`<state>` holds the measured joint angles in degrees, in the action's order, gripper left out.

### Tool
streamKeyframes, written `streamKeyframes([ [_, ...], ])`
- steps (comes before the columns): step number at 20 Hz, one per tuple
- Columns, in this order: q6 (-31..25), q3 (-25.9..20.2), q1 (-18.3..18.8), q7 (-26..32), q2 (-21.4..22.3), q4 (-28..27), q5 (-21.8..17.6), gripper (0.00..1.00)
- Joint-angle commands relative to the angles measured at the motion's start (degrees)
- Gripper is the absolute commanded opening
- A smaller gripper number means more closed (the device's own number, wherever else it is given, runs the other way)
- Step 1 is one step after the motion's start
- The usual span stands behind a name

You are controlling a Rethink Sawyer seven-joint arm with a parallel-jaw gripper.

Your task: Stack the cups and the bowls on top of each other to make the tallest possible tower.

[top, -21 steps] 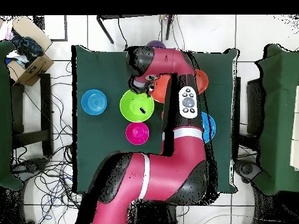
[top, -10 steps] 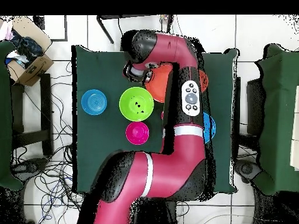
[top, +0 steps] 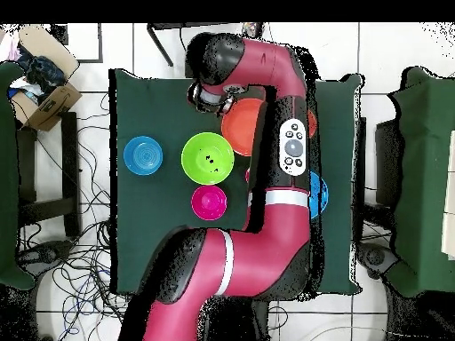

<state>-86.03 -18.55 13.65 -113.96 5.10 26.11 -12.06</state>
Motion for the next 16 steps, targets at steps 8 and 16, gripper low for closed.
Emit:
streamKeyframes([
  [8, -2.6, -1.5, -2.3, 2.7, -1.9, 3.0, -1.1, 1.00],
  [16, 0.2, -0.2, -4.5, -1.4, -1.1, 5.9, -0.3, 1.00],
])
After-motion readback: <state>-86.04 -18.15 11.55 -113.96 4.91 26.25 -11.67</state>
